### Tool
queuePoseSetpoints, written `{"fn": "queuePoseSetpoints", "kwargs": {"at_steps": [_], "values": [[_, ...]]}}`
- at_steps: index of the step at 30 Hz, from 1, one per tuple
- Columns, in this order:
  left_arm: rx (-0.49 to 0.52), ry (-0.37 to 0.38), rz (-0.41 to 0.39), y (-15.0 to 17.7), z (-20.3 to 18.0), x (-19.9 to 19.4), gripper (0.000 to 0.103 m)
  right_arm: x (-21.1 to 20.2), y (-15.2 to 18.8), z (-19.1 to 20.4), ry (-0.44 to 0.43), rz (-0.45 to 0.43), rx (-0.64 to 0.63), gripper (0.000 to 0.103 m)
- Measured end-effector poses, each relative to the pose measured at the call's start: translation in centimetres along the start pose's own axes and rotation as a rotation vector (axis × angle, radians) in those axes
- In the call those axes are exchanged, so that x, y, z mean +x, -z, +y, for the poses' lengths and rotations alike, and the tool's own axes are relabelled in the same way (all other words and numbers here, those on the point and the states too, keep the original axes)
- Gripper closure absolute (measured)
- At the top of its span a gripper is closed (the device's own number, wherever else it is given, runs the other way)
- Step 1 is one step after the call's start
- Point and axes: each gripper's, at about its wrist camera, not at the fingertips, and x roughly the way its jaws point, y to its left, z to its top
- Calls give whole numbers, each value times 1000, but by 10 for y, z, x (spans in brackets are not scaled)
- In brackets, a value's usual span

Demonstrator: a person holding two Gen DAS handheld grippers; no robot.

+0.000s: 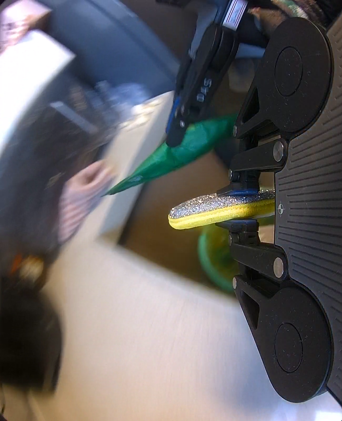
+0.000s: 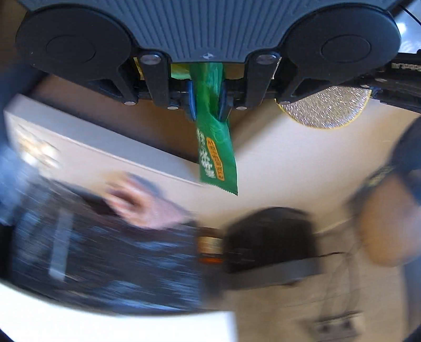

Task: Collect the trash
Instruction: 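Carry scrubber and packet down to the bin and open both grippers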

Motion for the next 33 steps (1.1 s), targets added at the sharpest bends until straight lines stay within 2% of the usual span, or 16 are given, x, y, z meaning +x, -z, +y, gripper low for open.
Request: {"fn": "queuePoseSetpoints", "kwargs": {"at_steps": [4, 7, 11, 14, 15, 20, 22, 23, 26, 28, 30, 32, 33], "values": [[-15, 53, 166, -6, -12, 86, 83, 10, 35, -54, 101, 77, 136, 85], [-49, 44, 236, -8, -7, 142, 81, 23, 62, -83, 145, 137, 226, 85], [-46, -32, 293, -6, 5, 187, 81, 54, 92, -110, 153, 233, 345, 86], [-65, -2, 381, -7, 11, 212, 80, 72, 108, -117, 154, 287, 368, 86], [-76, 0, 383, -8, 12, 216, 80, 77, 112, -117, 151, 303, 366, 87], [-98, 28, 317, -14, 12, 195, 80, 112, 128, -117, 145, 374, 303, 84], [-115, 39, 284, -15, 14, 179, 80, 140, 143, -119, 144, 433, 291, 68], [-120, 40, 270, -18, 13, 172, 80, 155, 152, -119, 145, 467, 287, 67], [-130, 55, 220, -21, 15, 143, 80, 201, 178, -115, 105, 578, 281, 66], [-123, 78, 162, -26, 16, 119, 80, 226, 193, -111, 108, 636, 252, 66], [-100, 101, 78, -32, 16, 83, 80, 246, 207, -104, 139, 685, 201, 66], [-74, 87, -7, -38, 19, 48, 80, 262, 218, -102, 158, 729, 185, 66], [-65, 58, -49, -41, 23, 31, 80, 269, 223, -104, 161, 754, 199, 73]]}}
